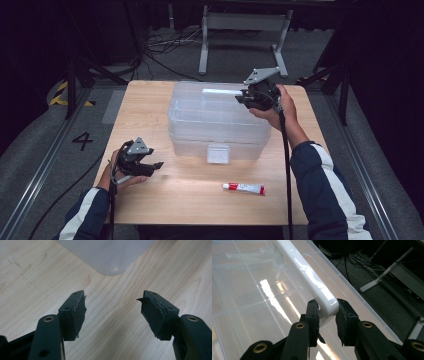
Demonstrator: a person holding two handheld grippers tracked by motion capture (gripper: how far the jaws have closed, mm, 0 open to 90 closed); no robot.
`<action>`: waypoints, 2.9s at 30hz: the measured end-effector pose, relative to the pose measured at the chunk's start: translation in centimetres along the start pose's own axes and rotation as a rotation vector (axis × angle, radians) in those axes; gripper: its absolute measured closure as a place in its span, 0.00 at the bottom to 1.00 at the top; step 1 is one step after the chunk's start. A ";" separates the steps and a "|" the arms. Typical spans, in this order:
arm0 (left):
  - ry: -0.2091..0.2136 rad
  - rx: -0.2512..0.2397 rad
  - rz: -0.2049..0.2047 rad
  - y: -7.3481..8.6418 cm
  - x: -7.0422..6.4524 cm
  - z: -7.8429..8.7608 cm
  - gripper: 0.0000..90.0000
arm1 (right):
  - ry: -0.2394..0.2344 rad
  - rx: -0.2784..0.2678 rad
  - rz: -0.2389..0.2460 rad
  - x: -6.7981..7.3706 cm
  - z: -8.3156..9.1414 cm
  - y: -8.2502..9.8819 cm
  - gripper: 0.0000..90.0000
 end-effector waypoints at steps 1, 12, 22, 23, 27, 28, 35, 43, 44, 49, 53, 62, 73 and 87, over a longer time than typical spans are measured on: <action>-0.002 -0.008 0.000 -0.2 0.0 0.2 0.43 | -0.001 0.001 0.000 -0.1 0.0 0.0 0.81; -0.049 -0.090 0.031 -2.3 1.1 1.3 0.62 | -0.013 0.000 -0.036 -0.7 0.0 -0.5 0.81; -0.066 -0.145 0.019 -4.0 1.2 1.7 0.81 | -0.015 0.020 -0.048 -1.0 0.0 -0.9 0.81; -0.065 -0.148 0.020 -4.1 1.2 1.8 0.82 | -0.015 0.023 -0.047 -1.0 0.0 -0.9 0.81; -0.068 -0.165 0.011 -4.7 1.1 1.8 0.87 | -0.016 0.025 -0.050 -1.2 0.0 -1.0 0.81; -0.070 -0.163 0.006 -4.8 1.1 1.8 0.88 | -0.018 0.026 -0.051 -1.2 0.0 -1.1 0.80; -0.061 -0.190 0.000 -5.9 0.7 1.4 0.97 | -0.018 0.026 -0.054 -1.3 -0.1 -1.2 0.80; -0.052 -0.217 -0.003 -7.1 0.3 0.9 1.00 | -0.020 0.026 -0.052 -1.4 -0.1 -1.2 0.80; -0.048 -0.223 -0.004 -7.2 0.2 0.8 1.00 | -0.020 0.027 -0.052 -1.4 -0.1 -1.2 0.80; -0.047 -0.226 0.003 -7.5 0.0 0.3 1.00 | -0.021 0.028 -0.054 -1.5 -0.1 -1.2 0.80; -0.047 -0.230 -0.003 -7.5 -0.1 0.2 1.00 | -0.019 0.025 -0.052 -1.5 -0.1 -1.2 0.80; -0.044 -0.226 -0.011 -7.6 -0.2 0.1 1.00 | 0.015 -0.003 -0.036 -1.1 0.0 -1.0 0.79; -0.036 -0.222 -0.023 -7.7 -0.1 0.2 1.00 | 0.039 -0.032 -0.041 -1.3 1.5 -0.3 0.75; -0.021 -0.228 -0.028 -7.9 -0.3 0.3 1.00 | 0.102 -0.127 -0.051 -2.4 5.8 2.2 0.72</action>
Point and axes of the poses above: each handheld gripper's, and its own axes: z roughly backward along the jaws, y roughly out of its underside, x roughly to its left, the point moved 6 cm from there along -z, roughly forward along the jaws, and after that the axes turned 3 degrees about -y, right-handed, at the moved point
